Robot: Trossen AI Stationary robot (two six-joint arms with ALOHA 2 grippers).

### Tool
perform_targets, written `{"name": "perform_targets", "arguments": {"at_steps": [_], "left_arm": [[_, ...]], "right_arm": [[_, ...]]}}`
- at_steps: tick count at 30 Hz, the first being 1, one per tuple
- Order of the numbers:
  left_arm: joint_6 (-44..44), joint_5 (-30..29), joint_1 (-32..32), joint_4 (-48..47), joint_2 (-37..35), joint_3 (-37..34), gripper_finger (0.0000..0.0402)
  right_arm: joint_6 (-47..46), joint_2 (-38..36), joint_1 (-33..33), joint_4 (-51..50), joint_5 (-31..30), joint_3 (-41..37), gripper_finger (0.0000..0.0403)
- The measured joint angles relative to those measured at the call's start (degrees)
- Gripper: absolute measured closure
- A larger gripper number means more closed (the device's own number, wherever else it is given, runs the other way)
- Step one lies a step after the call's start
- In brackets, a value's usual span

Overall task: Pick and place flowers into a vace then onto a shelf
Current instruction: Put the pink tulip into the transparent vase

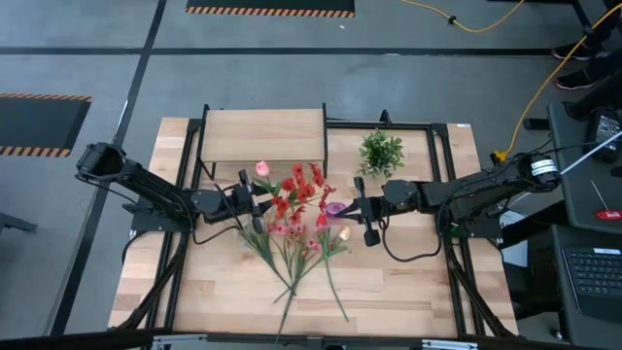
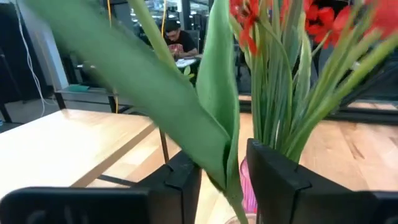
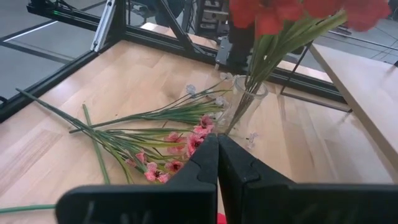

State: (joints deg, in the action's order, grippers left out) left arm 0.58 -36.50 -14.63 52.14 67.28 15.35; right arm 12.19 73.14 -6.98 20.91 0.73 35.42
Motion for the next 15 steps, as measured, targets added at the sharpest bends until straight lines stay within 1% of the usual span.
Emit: {"name": "perform_targets", "arguments": {"at_steps": [7, 15], "left_arm": [[0.13, -0.8, -1.37, -0.14, -0.37, 0.0, 0.0252], [1.59, -10.24, -4.84, -1.9, -0.35, 0.0, 0.0234]], "right_arm": [[-0.21, 0.0, 0.0, -0.34, 0.01, 0.0, 0.04], [-0.11, 0.0, 0.0, -1.82, 0.0, 0.0, 0.04]]}}
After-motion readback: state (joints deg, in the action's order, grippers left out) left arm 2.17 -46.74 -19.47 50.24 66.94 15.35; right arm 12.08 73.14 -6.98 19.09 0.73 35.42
